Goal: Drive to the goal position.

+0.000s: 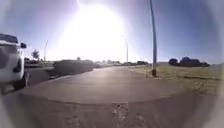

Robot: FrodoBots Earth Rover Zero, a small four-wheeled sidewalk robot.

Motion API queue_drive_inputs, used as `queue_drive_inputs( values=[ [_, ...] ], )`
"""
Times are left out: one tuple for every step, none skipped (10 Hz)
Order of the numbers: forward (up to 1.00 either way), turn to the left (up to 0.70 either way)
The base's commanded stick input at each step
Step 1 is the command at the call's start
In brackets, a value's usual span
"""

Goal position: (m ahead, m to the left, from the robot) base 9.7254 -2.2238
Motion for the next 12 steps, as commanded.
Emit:
queue_drive_inputs(
  values=[
    [0.70, 0.00],
    [0.70, 0.00],
    [0.70, 0.00],
    [0.70, 0.00],
    [0.70, -0.02],
    [0.70, -0.25],
    [0.70, -0.35],
    [0.70, -0.35],
    [0.70, -0.35],
    [0.70, -0.35],
    [0.70, -0.35],
    [0.70, -0.35]
  ],
)
